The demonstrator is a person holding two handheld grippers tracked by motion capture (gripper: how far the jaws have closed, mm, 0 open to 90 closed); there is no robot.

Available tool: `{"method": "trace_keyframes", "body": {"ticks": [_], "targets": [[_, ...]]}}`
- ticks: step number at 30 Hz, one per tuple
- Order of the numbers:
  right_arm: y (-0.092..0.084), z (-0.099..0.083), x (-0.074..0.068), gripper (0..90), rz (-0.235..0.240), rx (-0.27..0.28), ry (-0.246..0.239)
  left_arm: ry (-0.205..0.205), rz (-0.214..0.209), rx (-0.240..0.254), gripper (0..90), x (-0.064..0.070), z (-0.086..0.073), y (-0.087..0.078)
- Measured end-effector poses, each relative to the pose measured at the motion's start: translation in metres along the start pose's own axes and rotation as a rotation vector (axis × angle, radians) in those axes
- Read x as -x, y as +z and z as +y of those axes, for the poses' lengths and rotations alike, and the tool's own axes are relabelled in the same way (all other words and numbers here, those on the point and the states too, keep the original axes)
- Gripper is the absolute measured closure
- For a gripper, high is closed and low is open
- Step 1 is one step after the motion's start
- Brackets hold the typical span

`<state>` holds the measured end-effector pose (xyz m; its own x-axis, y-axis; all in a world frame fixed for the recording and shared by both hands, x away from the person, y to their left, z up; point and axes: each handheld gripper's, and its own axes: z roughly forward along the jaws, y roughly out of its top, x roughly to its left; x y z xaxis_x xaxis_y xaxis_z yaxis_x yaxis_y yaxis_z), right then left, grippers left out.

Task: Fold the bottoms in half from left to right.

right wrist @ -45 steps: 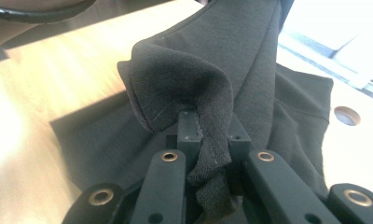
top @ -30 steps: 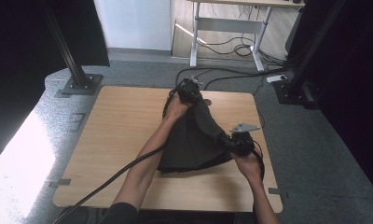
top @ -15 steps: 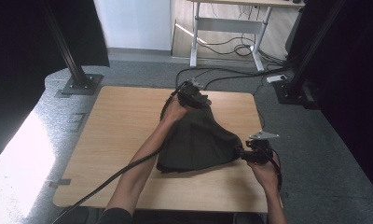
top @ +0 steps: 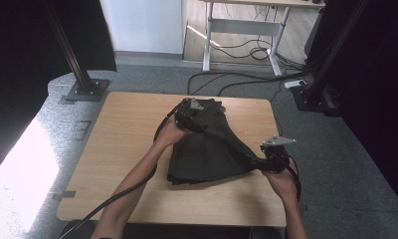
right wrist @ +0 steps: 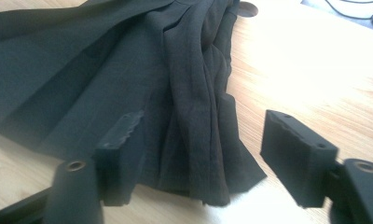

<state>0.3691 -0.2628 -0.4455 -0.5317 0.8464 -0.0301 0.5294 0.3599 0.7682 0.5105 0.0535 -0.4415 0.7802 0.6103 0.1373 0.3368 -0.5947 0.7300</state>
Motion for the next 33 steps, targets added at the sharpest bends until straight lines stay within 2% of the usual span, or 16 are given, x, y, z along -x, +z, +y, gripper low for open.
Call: {"method": "trace_keyframes", "body": {"ticks": [3,4,6,10,13,14,15,17,18,20,23,25,28,29,31,33], "targets": [[0.011,-0.001,0.003,24.8,-0.008,-0.013,0.017,-0.029,-0.022,0.002,13.7,0.003,-0.019,-0.013],[0.019,-0.004,0.005,22.8,-0.014,-0.018,0.036,-0.035,-0.031,-0.001,11.3,0.005,-0.025,-0.018],[0.022,-0.006,0.006,22.2,-0.02,-0.019,0.043,-0.043,-0.042,0.001,9.2,0.01,-0.038,-0.026],[0.033,-0.014,0.009,21.3,-0.03,-0.023,0.059,-0.048,-0.041,-0.003,5.6,0.018,-0.065,-0.042],[0.037,-0.022,0.009,20.5,-0.036,-0.027,0.061,-0.067,-0.023,0.003,5.2,0.02,-0.088,-0.057],[0.039,-0.03,0.01,18.7,-0.033,-0.028,0.065,-0.103,-0.018,0.018,5.3,0.019,-0.106,-0.068],[0.039,-0.03,0.01,18.7,-0.033,-0.028,0.065,-0.103,-0.018,0.018,5.6,0.019,-0.106,-0.068],[0.039,-0.037,0.01,18.2,-0.028,-0.028,0.068,-0.137,-0.013,0.021,5.5,0.017,-0.125,-0.078],[0.039,-0.046,0.009,14.2,-0.02,-0.021,0.076,-0.151,-0.002,0.016,4.9,0.016,-0.137,-0.084],[0.039,-0.049,0.008,13.5,-0.022,-0.023,0.077,-0.159,0.019,-0.002,4.8,0.015,-0.153,-0.092],[0.037,-0.064,0.006,12.2,-0.009,-0.015,0.089,-0.171,0.055,-0.027,1.4,0.014,-0.182,-0.107],[0.036,-0.071,0.003,8.7,-0.015,-0.017,0.086,-0.187,0.068,-0.036,0.6,0.016,-0.201,-0.112],[0.037,-0.087,-0.001,0.9,-0.038,-0.057,0.07,-0.204,0.077,-0.058,0.0,0.019,-0.222,-0.114],[0.037,-0.087,-0.001,0.9,-0.038,-0.057,0.07,-0.2,0.08,-0.069,0.0,0.02,-0.228,-0.114],[0.039,-0.099,-0.001,0.0,-0.041,-0.072,0.08,-0.179,0.105,-0.103,0.0,0.023,-0.235,-0.111],[0.039,-0.103,0.0,0.0,-0.04,-0.079,0.086,-0.167,0.112,-0.11,0.0,0.024,-0.236,-0.11]]}}
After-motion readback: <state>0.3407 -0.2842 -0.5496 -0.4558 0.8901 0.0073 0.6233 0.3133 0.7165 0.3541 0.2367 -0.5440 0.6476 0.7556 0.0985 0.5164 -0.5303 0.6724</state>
